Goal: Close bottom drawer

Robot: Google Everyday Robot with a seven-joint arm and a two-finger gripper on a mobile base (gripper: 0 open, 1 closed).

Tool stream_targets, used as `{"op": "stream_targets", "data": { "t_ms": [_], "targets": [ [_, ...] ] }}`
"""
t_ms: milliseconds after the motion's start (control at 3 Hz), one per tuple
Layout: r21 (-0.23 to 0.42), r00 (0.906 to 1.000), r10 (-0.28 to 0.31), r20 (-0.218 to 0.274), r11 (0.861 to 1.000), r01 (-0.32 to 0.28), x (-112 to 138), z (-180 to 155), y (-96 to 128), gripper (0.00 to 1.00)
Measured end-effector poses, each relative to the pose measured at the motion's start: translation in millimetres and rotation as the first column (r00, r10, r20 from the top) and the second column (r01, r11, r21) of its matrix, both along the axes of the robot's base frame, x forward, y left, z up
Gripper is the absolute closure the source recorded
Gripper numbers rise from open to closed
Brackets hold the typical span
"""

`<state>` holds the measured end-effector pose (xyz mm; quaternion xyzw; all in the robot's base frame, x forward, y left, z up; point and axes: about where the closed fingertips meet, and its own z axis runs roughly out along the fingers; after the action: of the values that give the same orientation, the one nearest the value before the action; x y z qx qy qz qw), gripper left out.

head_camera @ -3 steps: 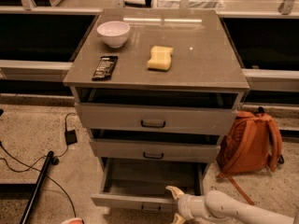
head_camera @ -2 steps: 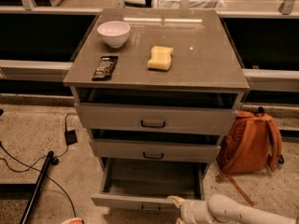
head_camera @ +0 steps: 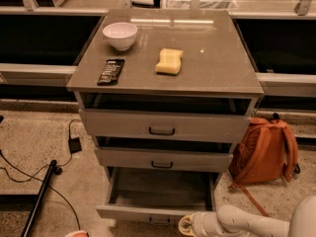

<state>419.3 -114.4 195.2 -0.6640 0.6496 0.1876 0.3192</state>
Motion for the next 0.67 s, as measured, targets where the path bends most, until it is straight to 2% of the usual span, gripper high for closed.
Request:
{"op": "stream_targets", "data": {
  "t_ms": [333,667],
  "targets": [
    [-0.007,0.9986,-0.052,0.004,0.999,0.052,20,-19,5,1.0],
    [-0.013,0.993,-0.115,0.026,0.993,0.116,38,-33,13,1.0]
  ]
}}
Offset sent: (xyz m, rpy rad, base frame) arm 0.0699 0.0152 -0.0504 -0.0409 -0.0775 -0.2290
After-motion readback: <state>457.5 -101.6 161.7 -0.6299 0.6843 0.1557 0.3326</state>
